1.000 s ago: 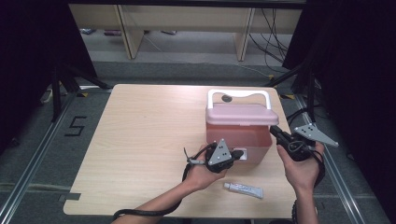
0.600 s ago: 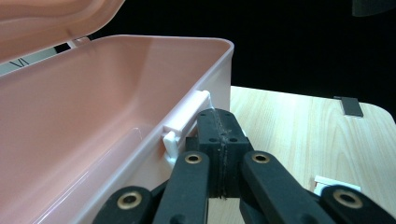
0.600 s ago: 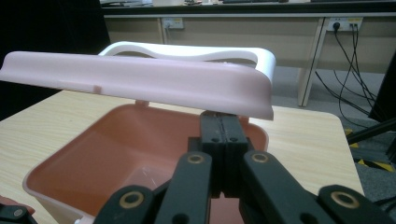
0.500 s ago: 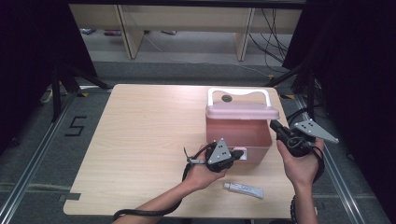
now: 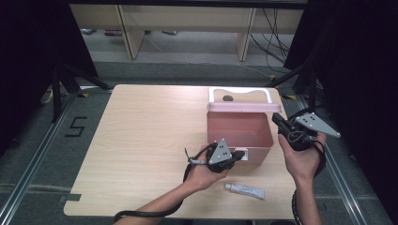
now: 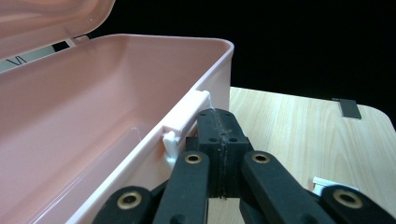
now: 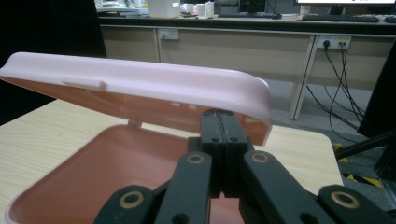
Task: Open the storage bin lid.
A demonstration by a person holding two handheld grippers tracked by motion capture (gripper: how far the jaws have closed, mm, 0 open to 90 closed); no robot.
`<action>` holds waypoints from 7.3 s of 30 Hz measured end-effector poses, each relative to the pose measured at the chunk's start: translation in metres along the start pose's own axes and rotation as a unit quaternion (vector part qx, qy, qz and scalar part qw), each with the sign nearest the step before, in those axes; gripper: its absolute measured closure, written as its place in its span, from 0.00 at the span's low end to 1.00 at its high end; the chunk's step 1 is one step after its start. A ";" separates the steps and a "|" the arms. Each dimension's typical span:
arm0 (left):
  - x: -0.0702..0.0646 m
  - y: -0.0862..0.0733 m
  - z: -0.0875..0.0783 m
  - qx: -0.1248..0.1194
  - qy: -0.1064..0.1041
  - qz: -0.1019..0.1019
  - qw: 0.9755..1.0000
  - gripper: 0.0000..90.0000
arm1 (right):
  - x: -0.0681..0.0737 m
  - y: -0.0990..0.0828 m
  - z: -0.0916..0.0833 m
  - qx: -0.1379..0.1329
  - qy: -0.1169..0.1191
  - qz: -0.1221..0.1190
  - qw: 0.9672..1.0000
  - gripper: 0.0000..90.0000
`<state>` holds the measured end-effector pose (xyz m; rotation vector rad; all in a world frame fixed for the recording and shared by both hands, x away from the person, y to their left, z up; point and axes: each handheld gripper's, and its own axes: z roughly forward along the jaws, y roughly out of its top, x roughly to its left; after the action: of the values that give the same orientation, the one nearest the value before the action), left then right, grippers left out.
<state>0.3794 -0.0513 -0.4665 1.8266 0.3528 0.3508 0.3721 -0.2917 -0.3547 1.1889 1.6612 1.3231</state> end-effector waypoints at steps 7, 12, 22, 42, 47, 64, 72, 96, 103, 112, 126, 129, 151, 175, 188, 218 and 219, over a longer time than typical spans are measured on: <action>0.001 0.001 0.000 0.000 -0.004 0.003 1.000 1.00 | -0.001 0.002 0.003 -0.009 -0.003 0.002 1.000 1.00; 0.001 0.001 0.000 0.000 -0.004 0.004 1.000 1.00 | 0.000 0.002 0.006 -0.017 -0.007 0.008 1.000 1.00; 0.001 0.000 0.000 -0.001 -0.004 0.002 1.000 1.00 | -0.001 0.007 0.012 -0.033 -0.014 -0.003 0.999 1.00; 0.002 0.000 0.000 -0.001 -0.006 0.001 1.000 1.00 | -0.003 0.012 0.022 -0.049 -0.030 0.000 0.998 1.00; 0.002 0.000 0.000 0.000 -0.006 0.001 1.000 1.00 | -0.003 0.015 0.026 -0.050 -0.031 -0.004 0.998 1.00; 0.002 0.000 0.001 -0.002 -0.007 -0.001 1.000 1.00 | -0.005 0.021 0.042 -0.050 -0.046 -0.009 0.998 1.00; 0.002 0.000 0.001 -0.001 -0.009 -0.004 1.000 1.00 | -0.008 0.023 0.053 -0.049 -0.043 -0.002 0.998 1.00; 0.003 0.002 0.001 0.003 -0.009 0.006 1.000 0.99 | -0.015 0.032 0.075 -0.047 -0.071 -0.007 0.996 1.00; 0.003 0.001 0.001 0.003 -0.008 0.005 1.000 0.99 | -0.019 0.029 0.086 -0.044 -0.075 0.003 0.996 1.00; 0.004 0.002 0.001 0.007 -0.013 0.004 1.000 0.99 | -0.021 0.023 0.095 -0.029 -0.077 0.013 0.997 1.00; 0.004 0.003 0.001 0.009 -0.012 0.003 1.000 0.99 | -0.024 0.018 0.102 -0.012 -0.078 0.007 0.997 1.00; 0.004 0.003 0.001 0.009 -0.012 0.002 1.000 0.99 | -0.024 0.017 0.104 -0.016 -0.080 0.009 0.997 1.00; 0.004 0.002 0.001 0.006 -0.014 0.000 1.000 0.99 | -0.027 0.009 0.119 0.023 -0.084 0.004 0.996 1.00; 0.004 0.004 0.001 0.013 -0.013 -0.010 1.000 0.99 | -0.035 0.005 0.126 0.047 -0.082 0.019 0.995 1.00; 0.004 0.005 0.001 0.016 -0.013 -0.012 1.000 0.99 | -0.033 0.000 0.117 0.037 -0.080 0.024 0.996 1.00; 0.003 0.008 0.000 0.034 -0.012 -0.015 0.999 1.00 | -0.015 -0.013 0.043 0.038 -0.042 0.012 0.998 0.91; 0.003 0.008 0.000 0.036 -0.012 -0.014 0.999 1.00 | -0.017 -0.013 0.040 0.035 -0.042 0.001 0.999 0.91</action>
<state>0.3828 -0.0522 -0.4586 1.8919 0.3791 0.3001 0.4117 -0.2951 -0.3769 1.2691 1.6589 1.2083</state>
